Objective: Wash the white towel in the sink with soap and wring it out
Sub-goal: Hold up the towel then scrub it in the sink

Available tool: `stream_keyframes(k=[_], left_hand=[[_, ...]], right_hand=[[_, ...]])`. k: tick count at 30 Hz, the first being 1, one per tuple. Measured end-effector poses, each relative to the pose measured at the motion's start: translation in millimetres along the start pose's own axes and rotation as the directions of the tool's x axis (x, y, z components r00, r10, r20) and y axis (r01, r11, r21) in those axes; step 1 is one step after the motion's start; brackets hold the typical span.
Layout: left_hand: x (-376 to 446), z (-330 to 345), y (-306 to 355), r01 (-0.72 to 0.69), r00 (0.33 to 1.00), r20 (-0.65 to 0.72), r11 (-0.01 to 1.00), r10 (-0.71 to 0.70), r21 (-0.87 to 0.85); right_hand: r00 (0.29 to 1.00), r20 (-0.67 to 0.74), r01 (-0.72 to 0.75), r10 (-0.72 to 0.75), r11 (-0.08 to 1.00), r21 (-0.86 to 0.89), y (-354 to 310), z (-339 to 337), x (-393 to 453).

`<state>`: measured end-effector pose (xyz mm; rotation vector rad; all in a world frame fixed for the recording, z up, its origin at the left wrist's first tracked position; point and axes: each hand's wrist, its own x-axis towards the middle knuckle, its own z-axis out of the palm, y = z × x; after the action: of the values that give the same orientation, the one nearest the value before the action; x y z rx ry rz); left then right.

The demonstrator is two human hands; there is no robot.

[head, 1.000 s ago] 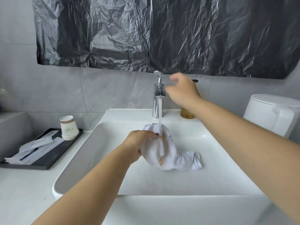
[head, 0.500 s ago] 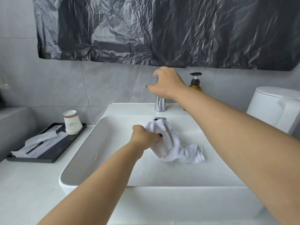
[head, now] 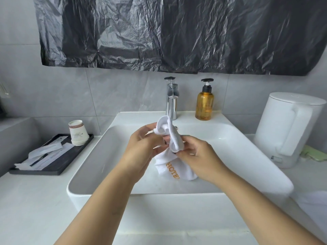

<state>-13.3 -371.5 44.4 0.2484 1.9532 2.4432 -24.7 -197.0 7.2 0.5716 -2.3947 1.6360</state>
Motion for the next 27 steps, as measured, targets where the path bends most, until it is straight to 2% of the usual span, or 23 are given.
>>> stream_keyframes(k=[2,5,8,11,16,18,20,22,23,24,25,27], left_hand=[[-2.6,2.6,-3.3,-0.018,0.999,-0.044,0.998,0.020,0.055],[-2.3,6.4,-4.7,0.019,0.991,-0.134,0.999,-0.015,0.028],[0.8,6.4,-1.8,-0.020,0.991,-0.128,0.999,0.024,0.040],[4.7,-0.9,2.0,0.023,0.978,-0.204,0.996,-0.039,-0.081],[12.2,-28.9,18.0,0.034,0.970,-0.241,0.998,-0.045,-0.051],[14.7,-40.9,23.9,0.041,0.969,-0.245,0.995,-0.018,0.086],[19.5,-48.9,26.9,0.035,0.960,-0.270,0.926,0.073,0.375],[25.9,-51.7,29.3,0.034,0.956,-0.238,0.738,0.173,0.674],[29.7,-51.8,30.5,0.041,0.958,-0.215,0.649,0.191,0.760],[34.5,-52.1,30.6,0.056,0.959,-0.208,0.593,0.191,0.803],[39.2,-51.9,31.0,0.071,0.958,-0.218,0.578,0.189,0.813],[46.1,-46.4,35.2,0.062,0.940,-0.266,0.658,0.215,0.750]], right_hand=[[1.000,0.006,-0.026,0.026,0.999,-0.020,2.4,-3.1,-0.1],[0.997,0.060,-0.050,0.052,0.998,-0.044,-2.0,-4.2,-1.4],[0.996,0.048,-0.075,0.071,0.994,0.080,-11.9,-8.8,-0.1],[0.984,-0.012,-0.170,0.180,0.947,0.274,-15.2,-18.9,1.4],[0.904,-0.239,-0.216,0.355,0.861,0.460,-22.9,-49.0,13.1],[0.869,-0.334,-0.184,0.364,0.866,0.466,-30.9,-62.4,20.0],[0.855,-0.389,-0.158,0.343,0.887,0.434,-41.4,-73.4,27.1],[0.860,-0.423,-0.131,0.287,0.923,0.361,-53.0,-81.6,35.4],[0.863,-0.442,-0.107,0.246,0.943,0.315,-59.1,-85.1,39.1],[0.866,-0.461,-0.081,0.194,0.964,0.253,-64.4,-88.8,42.8],[0.866,-0.480,-0.064,0.139,0.984,0.168,-70.6,-92.0,45.7],[0.862,-0.506,-0.045,0.031,0.999,-0.015,-82.4,-98.6,49.4]])
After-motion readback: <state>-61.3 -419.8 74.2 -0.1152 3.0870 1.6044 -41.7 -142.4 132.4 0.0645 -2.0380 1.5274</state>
